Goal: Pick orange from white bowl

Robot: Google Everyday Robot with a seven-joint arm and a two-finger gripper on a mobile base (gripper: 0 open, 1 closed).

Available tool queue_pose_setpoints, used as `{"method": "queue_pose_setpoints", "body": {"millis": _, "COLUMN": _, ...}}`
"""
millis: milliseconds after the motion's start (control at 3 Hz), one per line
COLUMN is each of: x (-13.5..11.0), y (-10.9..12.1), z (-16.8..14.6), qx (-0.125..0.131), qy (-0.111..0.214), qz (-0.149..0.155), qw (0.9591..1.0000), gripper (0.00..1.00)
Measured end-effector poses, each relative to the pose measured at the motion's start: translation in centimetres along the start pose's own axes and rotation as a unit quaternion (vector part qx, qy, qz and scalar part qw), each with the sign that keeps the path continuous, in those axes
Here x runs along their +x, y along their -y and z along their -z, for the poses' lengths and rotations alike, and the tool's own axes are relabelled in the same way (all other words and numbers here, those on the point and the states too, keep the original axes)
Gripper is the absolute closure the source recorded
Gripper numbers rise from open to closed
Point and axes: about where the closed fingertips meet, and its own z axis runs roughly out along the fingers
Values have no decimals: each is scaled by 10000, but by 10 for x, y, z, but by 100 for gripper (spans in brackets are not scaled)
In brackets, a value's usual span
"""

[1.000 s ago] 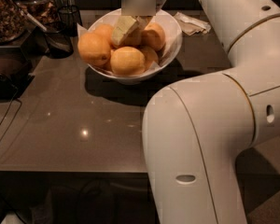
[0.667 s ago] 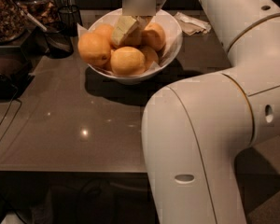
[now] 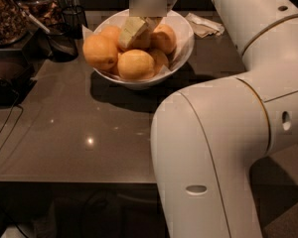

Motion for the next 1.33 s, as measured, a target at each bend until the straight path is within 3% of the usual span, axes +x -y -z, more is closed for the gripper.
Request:
{"method": "queue_pose_setpoints", "body": {"millis": 333, "x": -6, "y": -1, "z": 8, "qx": 40, "qy": 216, "qz": 33, "qw": 9998, "gripper": 100}}
{"method": "queue_pose_setpoints", "body": {"millis": 1000, "x": -10, "y": -12, "z": 42, "qx": 46, "qy": 814, "qz": 191, "qw": 9965, "gripper": 100}}
{"method": "queue_pose_setpoints", "body": {"millis": 1333, "x": -10, "y": -13, "z": 42, "qx": 48, "qy": 819, "qz": 191, "qw": 9964, "gripper": 100}}
